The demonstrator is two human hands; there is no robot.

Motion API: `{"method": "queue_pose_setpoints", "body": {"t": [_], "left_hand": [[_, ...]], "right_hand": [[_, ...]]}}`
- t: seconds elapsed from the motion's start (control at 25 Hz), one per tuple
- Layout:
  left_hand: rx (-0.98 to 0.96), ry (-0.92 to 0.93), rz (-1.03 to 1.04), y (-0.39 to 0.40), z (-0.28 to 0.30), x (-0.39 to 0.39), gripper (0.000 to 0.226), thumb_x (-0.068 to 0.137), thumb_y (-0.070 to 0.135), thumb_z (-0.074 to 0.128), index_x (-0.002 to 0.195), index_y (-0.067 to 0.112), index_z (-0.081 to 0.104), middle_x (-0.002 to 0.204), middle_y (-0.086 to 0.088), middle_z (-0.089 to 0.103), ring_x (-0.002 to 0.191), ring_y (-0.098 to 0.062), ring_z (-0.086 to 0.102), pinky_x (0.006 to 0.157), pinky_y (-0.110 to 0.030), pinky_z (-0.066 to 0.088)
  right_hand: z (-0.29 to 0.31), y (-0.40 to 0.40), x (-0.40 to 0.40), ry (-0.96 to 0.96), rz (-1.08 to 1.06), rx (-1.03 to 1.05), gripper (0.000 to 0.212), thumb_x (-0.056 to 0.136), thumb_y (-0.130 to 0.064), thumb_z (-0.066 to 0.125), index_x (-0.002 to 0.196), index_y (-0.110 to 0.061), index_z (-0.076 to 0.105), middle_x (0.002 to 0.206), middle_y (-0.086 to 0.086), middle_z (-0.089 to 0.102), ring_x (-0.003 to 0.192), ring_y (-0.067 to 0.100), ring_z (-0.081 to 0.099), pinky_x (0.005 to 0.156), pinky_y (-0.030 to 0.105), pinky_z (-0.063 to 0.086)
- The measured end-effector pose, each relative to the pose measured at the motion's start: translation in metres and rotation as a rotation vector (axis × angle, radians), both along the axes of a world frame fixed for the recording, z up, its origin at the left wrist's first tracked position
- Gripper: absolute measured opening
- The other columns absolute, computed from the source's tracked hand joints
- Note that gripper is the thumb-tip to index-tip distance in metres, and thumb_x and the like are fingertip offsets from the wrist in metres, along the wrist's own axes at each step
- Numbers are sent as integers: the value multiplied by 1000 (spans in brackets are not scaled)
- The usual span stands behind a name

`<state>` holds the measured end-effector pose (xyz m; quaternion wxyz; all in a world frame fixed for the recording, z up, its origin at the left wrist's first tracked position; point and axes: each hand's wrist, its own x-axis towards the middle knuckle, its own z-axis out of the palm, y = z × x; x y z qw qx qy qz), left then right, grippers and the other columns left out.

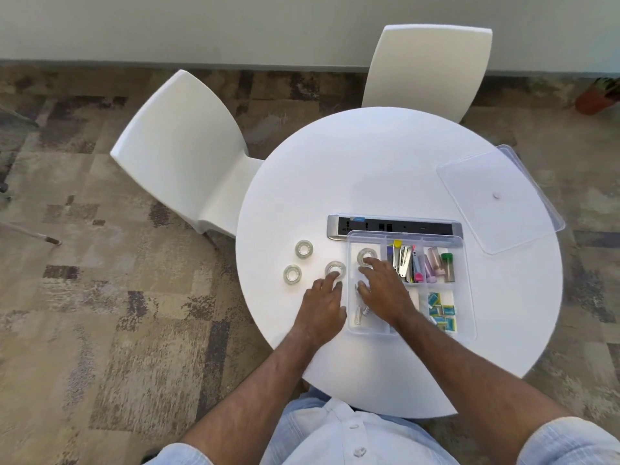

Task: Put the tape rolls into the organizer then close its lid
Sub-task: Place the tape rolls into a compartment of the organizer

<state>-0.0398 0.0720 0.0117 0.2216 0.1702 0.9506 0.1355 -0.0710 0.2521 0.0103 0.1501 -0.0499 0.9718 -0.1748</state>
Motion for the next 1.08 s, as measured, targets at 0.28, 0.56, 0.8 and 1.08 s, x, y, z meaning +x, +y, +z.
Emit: {"method": "queue_pose_setpoints", "body": {"t": [0.28,0.56,0.8,1.08], "left_hand": [[24,3,-117,42,11,-31,62,96,9,45,157,3,37,173,-14,22,136,-40,48,100,-48,49],[70,-7,-87,29,4,-26,51,93,3,46,143,9,53,165,-9,36,126,-38,53,93,-48,49],[-36,34,120,-32,-15,-12,43,99,17,44,141,15,53,146,-6,49,121,-29,54,94,-42,49],[-74,-144,309,-70,-31,-12,56,100,28,53,153,15,42,170,-2,26,147,-30,37,116,-46,40]], "right_hand": [[2,23,-4,-58,36,41,38,95,-21,56,129,-9,66,146,9,55,134,28,45,113,40,31],[3,26,4,-30,-128,-52,19,84,-17,64,100,-18,55,107,1,55,98,20,49,88,38,47],[4,-4,-11,-5,14,-58,26,87,-19,60,113,-17,59,117,2,57,110,23,51,95,40,40],[10,-70,-46,-47,303,58,41,89,-24,52,129,-14,57,135,2,54,121,27,50,101,43,36]]}}
